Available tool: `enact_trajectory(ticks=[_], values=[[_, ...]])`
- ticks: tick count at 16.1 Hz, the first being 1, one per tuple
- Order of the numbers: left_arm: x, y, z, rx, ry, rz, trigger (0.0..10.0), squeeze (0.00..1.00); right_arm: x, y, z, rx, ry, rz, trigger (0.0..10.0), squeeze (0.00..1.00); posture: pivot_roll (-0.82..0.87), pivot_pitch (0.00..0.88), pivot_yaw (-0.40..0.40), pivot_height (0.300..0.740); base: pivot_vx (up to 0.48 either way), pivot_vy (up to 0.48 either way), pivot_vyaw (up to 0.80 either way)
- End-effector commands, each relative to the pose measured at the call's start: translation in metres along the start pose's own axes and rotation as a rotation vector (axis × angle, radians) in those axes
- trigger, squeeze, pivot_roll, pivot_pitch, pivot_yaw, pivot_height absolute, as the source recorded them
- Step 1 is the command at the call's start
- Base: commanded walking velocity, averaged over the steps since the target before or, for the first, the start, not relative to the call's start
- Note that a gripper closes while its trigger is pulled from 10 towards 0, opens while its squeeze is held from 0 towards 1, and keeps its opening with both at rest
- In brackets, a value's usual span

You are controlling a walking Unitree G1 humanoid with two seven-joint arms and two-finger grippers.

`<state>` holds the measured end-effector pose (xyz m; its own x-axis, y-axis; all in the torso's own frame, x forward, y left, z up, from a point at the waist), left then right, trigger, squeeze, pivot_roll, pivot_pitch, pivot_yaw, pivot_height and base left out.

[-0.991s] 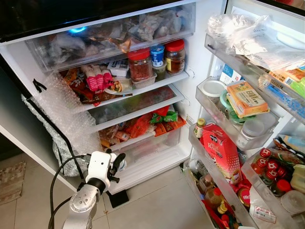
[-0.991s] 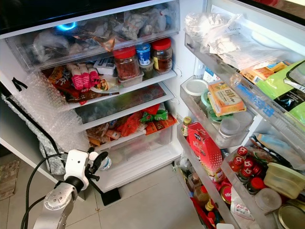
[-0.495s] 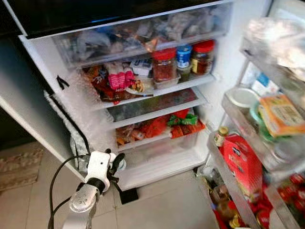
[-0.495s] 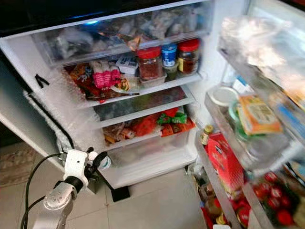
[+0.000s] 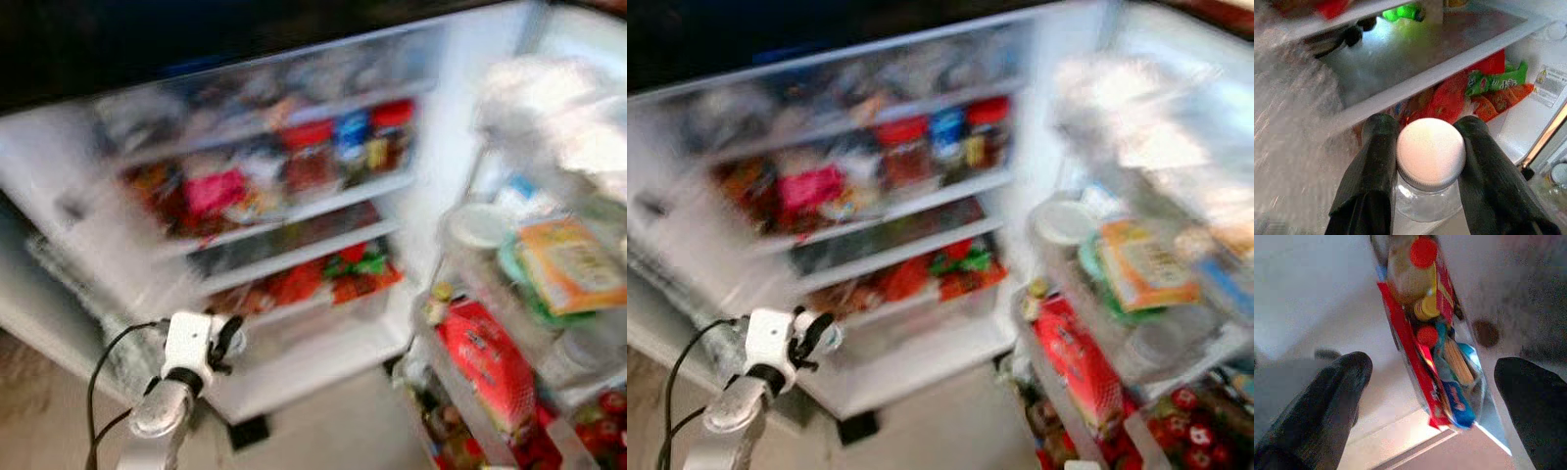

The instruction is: Restocking fridge

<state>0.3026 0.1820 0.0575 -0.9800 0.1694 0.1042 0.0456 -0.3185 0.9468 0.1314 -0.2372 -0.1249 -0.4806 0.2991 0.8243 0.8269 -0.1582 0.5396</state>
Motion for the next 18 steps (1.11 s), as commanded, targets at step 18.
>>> enact_trajectory(ticks=[18], values=[[-0.0026, 0.0078, -0.0087, 0.004, -0.034, -0.029, 10.0, 0.0, 0.0027, -0.013, 0.0006, -0.007, 0.018, 0.046, 10.0, 0.0, 0.04, 0.086, 0.052, 0.74, 0.103, 0.0, 0.0]])
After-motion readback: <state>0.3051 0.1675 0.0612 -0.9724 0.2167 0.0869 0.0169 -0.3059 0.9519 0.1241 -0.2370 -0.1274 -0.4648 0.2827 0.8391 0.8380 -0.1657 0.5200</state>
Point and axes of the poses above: a point about 5 cm out from each wrist's last joint towards the gripper, its own x axis pointing back from the gripper into the wrist, its own y axis along the axis of the wrist's last joint, z = x × y, the point moved 3 cm from there along -x, pointing out of the wrist towards the gripper, and after that the axes turned 12 degrees about -x, right-handed, at the moved point
